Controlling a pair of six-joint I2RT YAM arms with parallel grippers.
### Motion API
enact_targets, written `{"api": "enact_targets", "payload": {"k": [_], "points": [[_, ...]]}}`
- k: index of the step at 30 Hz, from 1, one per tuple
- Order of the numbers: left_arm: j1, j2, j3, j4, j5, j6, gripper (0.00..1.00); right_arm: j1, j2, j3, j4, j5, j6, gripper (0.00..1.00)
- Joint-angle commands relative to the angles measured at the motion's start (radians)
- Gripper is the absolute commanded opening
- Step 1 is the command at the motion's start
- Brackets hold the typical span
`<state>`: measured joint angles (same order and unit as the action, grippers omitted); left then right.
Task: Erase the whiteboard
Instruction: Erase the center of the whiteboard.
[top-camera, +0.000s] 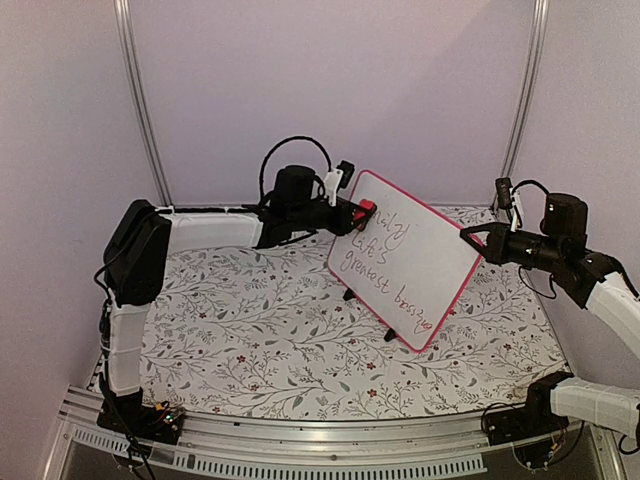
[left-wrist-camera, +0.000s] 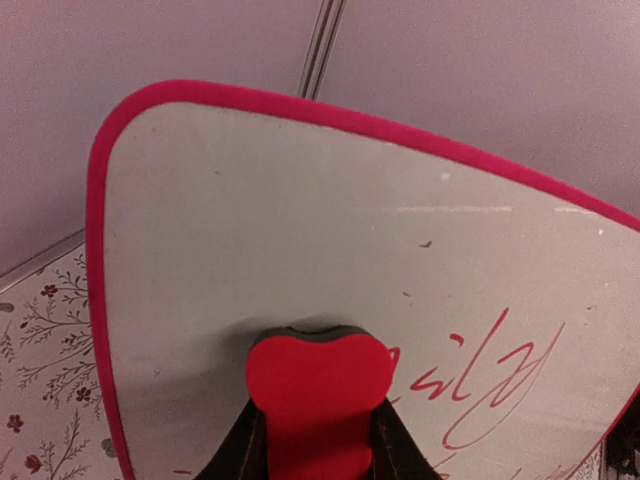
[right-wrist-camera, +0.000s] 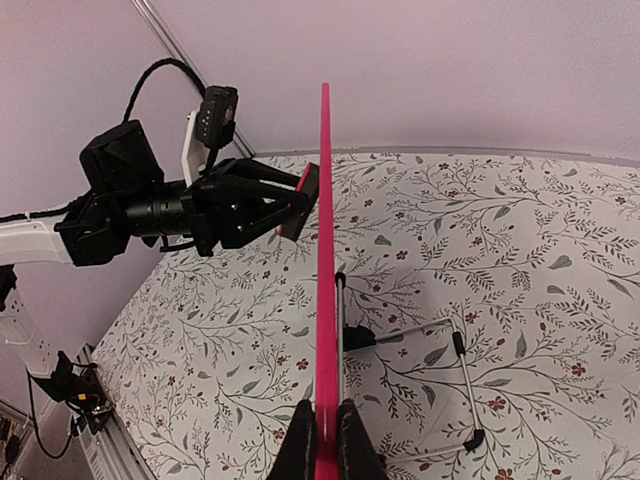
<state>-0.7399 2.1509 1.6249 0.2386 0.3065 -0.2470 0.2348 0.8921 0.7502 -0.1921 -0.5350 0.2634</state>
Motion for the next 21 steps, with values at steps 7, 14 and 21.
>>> {"api": "enact_targets", "payload": {"k": [7, 14, 21], "points": [[-0.019, 0.001, 0.045, -0.017, 0.009, 0.025, 0.07, 0.017, -0.002, -0.009, 0.01, -0.089, -0.036, 0.0], [-0.022, -0.016, -0.102, 0.066, 0.01, -0.016, 0.07, 0.018, -0.001, -0.011, 0.011, -0.089, -0.035, 0.0], [-0.026, -0.011, -0.106, 0.067, 0.006, -0.011, 0.07, 0.017, 0.002, -0.012, 0.013, -0.092, -0.034, 0.0]]}}
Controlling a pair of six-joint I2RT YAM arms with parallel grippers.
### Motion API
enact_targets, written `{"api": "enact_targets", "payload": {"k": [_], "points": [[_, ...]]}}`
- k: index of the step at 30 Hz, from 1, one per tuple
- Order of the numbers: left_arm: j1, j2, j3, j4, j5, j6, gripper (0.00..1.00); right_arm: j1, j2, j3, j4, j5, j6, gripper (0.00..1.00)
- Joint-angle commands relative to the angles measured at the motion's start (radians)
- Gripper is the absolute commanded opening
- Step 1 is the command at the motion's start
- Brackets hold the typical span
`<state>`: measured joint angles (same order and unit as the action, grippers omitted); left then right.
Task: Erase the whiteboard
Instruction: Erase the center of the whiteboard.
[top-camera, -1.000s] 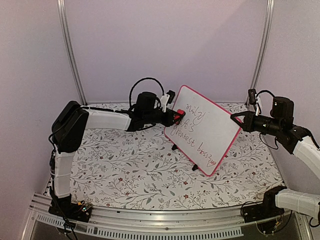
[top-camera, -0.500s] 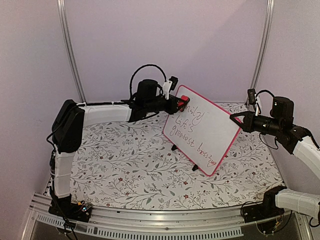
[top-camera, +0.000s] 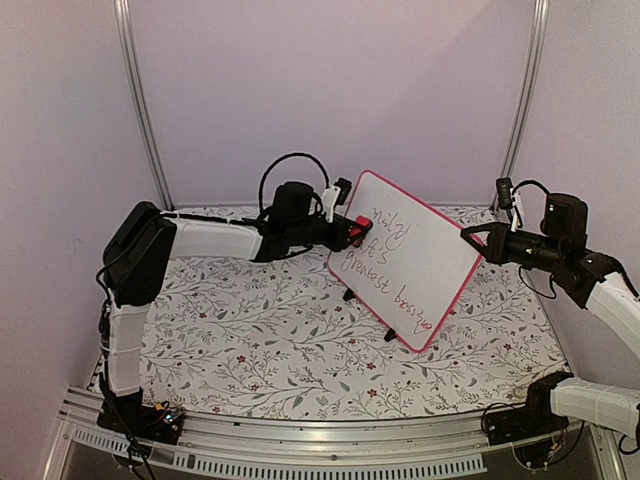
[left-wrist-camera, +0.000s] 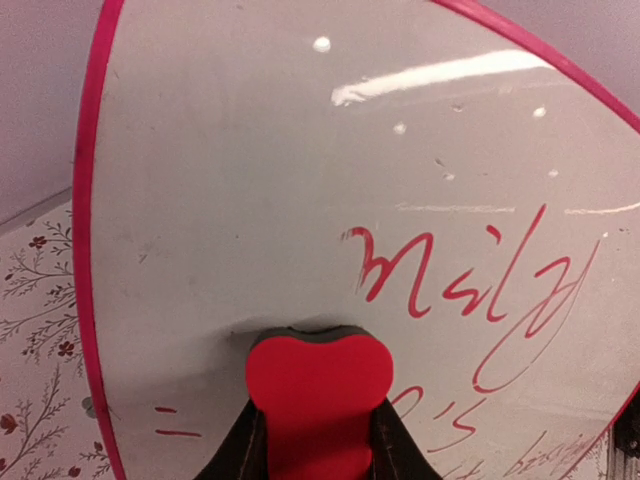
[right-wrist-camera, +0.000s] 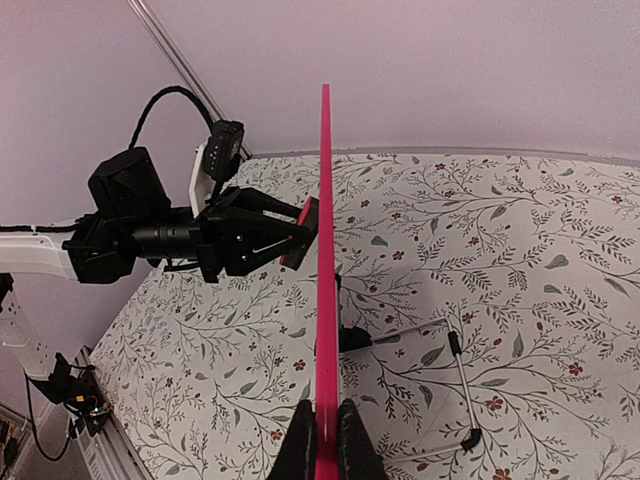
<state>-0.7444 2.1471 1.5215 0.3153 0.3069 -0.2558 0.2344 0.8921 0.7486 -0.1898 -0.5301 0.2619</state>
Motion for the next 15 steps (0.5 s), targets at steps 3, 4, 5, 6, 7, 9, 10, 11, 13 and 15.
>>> {"api": "enact_targets", "payload": {"k": [3, 4, 5, 6, 7, 9, 10, 11, 13, 15], "points": [[-0.021, -0.005, 0.043, -0.029, 0.005, 0.007, 0.07, 0.017, 0.002, -0.012, 0.012, -0.097, -0.033, 0.0], [-0.021, -0.004, 0.069, -0.039, 0.005, 0.01, 0.07, 0.017, 0.002, -0.012, 0.011, -0.098, -0.033, 0.0], [-0.021, -0.002, 0.087, -0.046, 0.005, 0.014, 0.07, 0.017, 0.002, -0.012, 0.012, -0.099, -0.033, 0.0], [-0.021, 0.0, 0.107, -0.056, 0.006, 0.018, 0.07, 0.018, 0.002, -0.012, 0.012, -0.099, -0.033, 0.0], [-0.022, 0.004, 0.129, -0.068, 0.005, 0.022, 0.07, 0.018, 0.003, -0.011, 0.011, -0.099, -0.032, 0.0], [-0.021, 0.012, 0.169, -0.092, 0.0, 0.033, 0.07, 0.018, 0.006, -0.011, 0.01, -0.099, -0.032, 0.0], [-0.021, 0.017, 0.186, -0.101, -0.002, 0.038, 0.07, 0.018, 0.005, -0.011, 0.011, -0.1, -0.032, 0.0], [-0.021, 0.022, 0.199, -0.109, -0.004, 0.043, 0.07, 0.018, 0.005, -0.011, 0.01, -0.1, -0.031, 0.0], [-0.02, 0.03, 0.212, -0.122, -0.009, 0.046, 0.07, 0.019, 0.006, -0.011, 0.01, -0.1, -0.03, 0.0], [-0.021, 0.031, 0.202, -0.123, -0.008, 0.045, 0.07, 0.017, 0.004, -0.011, 0.01, -0.1, -0.03, 0.0]]}}
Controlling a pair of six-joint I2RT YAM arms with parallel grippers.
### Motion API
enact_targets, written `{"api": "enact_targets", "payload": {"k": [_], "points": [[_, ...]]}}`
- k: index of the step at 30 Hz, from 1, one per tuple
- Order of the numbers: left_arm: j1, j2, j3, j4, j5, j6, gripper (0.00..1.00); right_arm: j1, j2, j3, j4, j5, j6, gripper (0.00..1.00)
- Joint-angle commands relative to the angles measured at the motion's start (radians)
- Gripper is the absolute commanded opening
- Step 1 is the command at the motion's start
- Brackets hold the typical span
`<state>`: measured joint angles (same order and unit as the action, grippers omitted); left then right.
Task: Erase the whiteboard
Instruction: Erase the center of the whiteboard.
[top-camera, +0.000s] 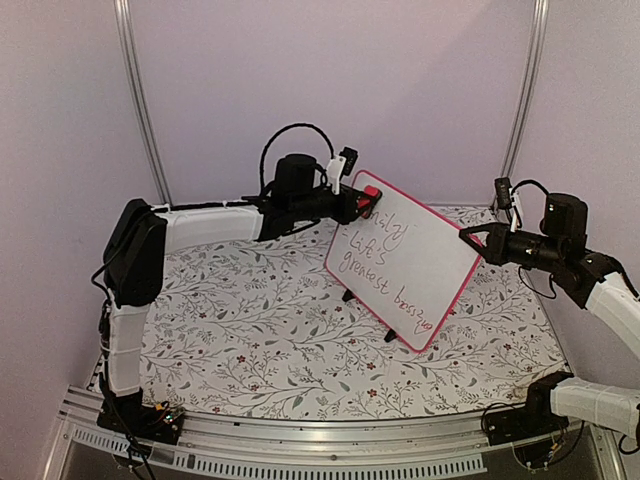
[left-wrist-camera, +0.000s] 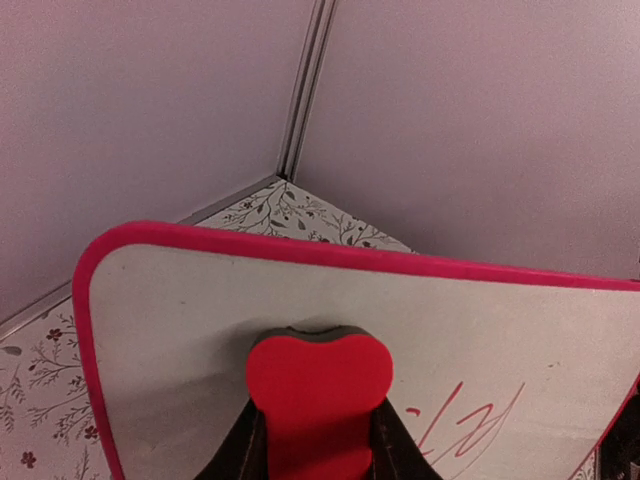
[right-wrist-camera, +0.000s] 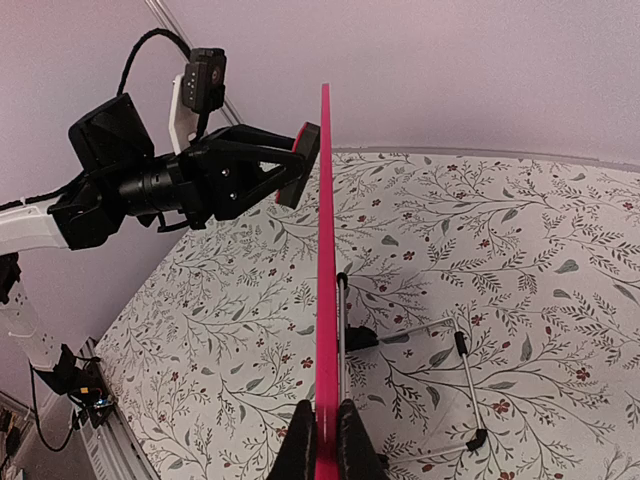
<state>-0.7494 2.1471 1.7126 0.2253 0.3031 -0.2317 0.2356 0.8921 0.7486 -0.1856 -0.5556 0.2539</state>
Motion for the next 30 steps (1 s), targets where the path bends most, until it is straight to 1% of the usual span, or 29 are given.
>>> {"api": "enact_targets", "payload": {"k": [1, 8, 12, 16, 25, 30], "points": [[-0.016, 0.031, -0.003, -0.029, -0.005, 0.015, 0.07, 0.017, 0.004, -0.011, 0.006, -0.075, -0.022, 0.0], [-0.026, 0.014, -0.172, 0.049, -0.005, -0.036, 0.07, 0.017, 0.009, -0.009, 0.009, -0.078, -0.024, 0.0], [-0.03, 0.013, -0.206, 0.058, -0.007, -0.038, 0.06, 0.017, 0.014, -0.008, 0.012, -0.081, -0.025, 0.0], [-0.03, 0.013, -0.172, 0.043, -0.007, -0.025, 0.06, 0.016, 0.023, -0.006, 0.013, -0.084, -0.024, 0.0], [-0.031, 0.049, 0.003, -0.028, 0.004, 0.009, 0.07, 0.016, 0.026, -0.006, 0.011, -0.086, -0.024, 0.0], [-0.029, 0.057, 0.008, -0.034, -0.001, 0.01, 0.07, 0.016, 0.025, -0.007, 0.011, -0.085, -0.025, 0.0]]}}
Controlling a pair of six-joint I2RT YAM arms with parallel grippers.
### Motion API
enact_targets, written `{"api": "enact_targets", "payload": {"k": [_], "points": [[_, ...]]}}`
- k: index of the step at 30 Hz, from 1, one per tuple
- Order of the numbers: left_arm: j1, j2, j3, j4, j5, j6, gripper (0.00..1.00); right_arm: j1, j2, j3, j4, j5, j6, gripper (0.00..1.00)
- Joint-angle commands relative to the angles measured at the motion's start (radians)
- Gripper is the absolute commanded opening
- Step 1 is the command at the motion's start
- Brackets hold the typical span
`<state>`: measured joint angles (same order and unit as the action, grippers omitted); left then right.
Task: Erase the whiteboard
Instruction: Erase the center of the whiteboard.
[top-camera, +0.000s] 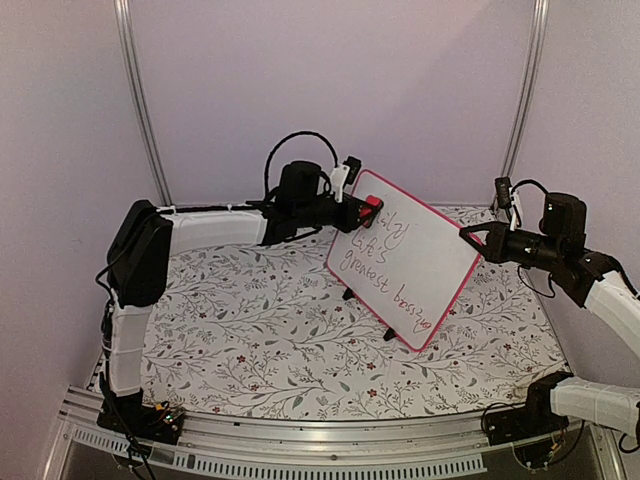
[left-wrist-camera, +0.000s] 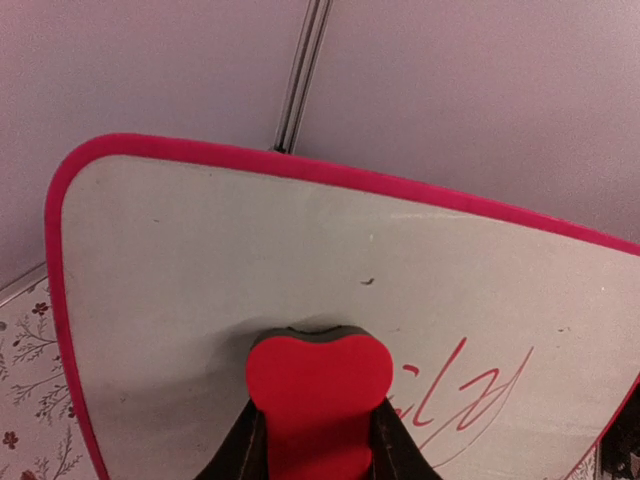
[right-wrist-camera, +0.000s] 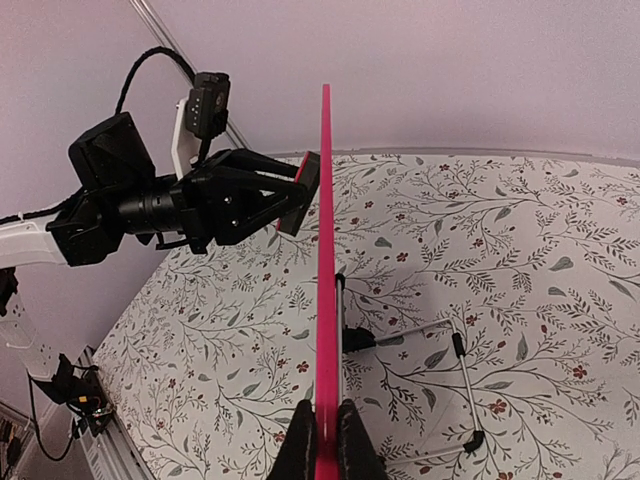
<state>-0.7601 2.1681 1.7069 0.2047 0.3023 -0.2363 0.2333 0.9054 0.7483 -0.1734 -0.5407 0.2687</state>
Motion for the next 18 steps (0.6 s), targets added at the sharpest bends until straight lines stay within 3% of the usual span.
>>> {"api": "enact_targets", "payload": {"k": [1, 10, 18], "points": [[-0.019, 0.036, 0.0, -0.009, 0.001, 0.012, 0.07, 0.018, 0.012, -0.006, -0.001, -0.099, -0.039, 0.0], [-0.019, 0.005, -0.188, 0.09, 0.011, -0.032, 0.06, 0.019, 0.011, -0.009, 0.001, -0.102, -0.038, 0.0], [-0.019, 0.01, -0.134, 0.07, 0.013, -0.019, 0.06, 0.019, 0.011, -0.012, 0.003, -0.105, -0.036, 0.0]]}}
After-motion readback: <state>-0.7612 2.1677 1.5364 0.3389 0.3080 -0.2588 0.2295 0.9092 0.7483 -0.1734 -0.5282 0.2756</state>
